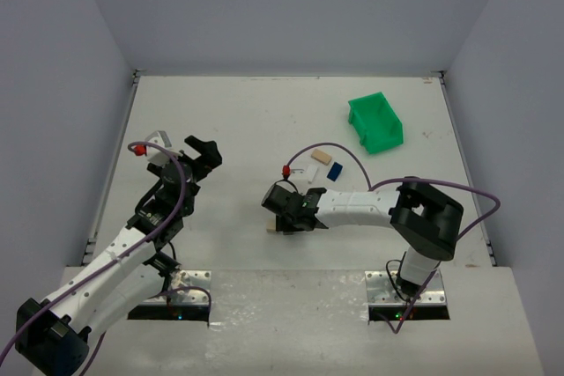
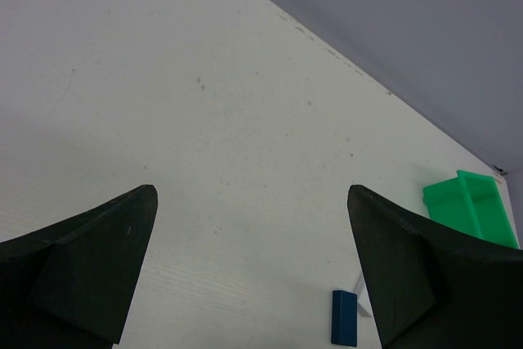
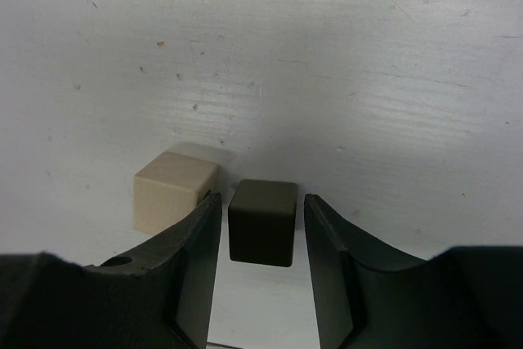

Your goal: Build the wood block tower

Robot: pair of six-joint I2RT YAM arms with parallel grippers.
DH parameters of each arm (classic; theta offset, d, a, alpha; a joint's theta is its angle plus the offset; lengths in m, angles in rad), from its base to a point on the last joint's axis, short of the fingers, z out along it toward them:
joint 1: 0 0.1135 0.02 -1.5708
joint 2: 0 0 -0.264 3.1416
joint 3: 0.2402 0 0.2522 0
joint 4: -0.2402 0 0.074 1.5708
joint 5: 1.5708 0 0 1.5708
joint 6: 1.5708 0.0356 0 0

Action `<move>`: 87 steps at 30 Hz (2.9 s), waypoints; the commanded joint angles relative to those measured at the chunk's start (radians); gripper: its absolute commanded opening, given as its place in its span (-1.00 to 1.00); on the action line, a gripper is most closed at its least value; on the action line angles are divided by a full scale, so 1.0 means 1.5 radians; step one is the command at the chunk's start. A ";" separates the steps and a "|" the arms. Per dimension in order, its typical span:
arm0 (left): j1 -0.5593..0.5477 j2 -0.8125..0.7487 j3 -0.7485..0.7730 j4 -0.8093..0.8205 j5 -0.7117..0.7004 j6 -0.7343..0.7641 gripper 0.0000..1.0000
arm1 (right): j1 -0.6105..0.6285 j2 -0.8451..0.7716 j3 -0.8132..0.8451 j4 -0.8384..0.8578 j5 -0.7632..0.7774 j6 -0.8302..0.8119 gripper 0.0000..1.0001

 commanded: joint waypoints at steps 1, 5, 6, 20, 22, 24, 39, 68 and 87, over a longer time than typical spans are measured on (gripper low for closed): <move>0.005 -0.008 -0.003 0.019 0.004 -0.003 1.00 | 0.009 -0.037 -0.002 0.016 0.020 -0.004 -0.06; 0.005 -0.008 -0.003 0.022 0.008 -0.002 1.00 | 0.020 -0.092 -0.041 0.078 0.033 -0.069 0.00; 0.005 -0.007 -0.003 0.023 0.008 -0.001 1.00 | 0.026 -0.104 -0.051 0.098 0.038 -0.093 0.05; 0.005 -0.002 -0.003 0.024 0.005 0.000 1.00 | 0.032 -0.262 -0.191 0.169 0.001 -0.355 0.97; 0.005 0.001 -0.003 0.024 0.004 0.000 1.00 | 0.032 -0.279 -0.213 0.157 -0.024 -0.396 0.97; 0.006 0.004 -0.003 0.025 0.005 0.000 1.00 | 0.032 -0.276 -0.228 0.149 -0.058 -0.420 0.97; 0.005 0.030 0.007 0.024 -0.004 0.000 1.00 | 0.032 -0.147 -0.225 0.229 -0.040 -0.415 0.97; 0.005 0.034 0.005 0.025 -0.006 0.000 1.00 | 0.032 -0.088 -0.199 0.223 0.050 -0.391 0.97; 0.005 0.034 0.005 0.025 -0.008 0.001 1.00 | 0.032 -0.128 -0.228 0.210 -0.002 -0.423 0.97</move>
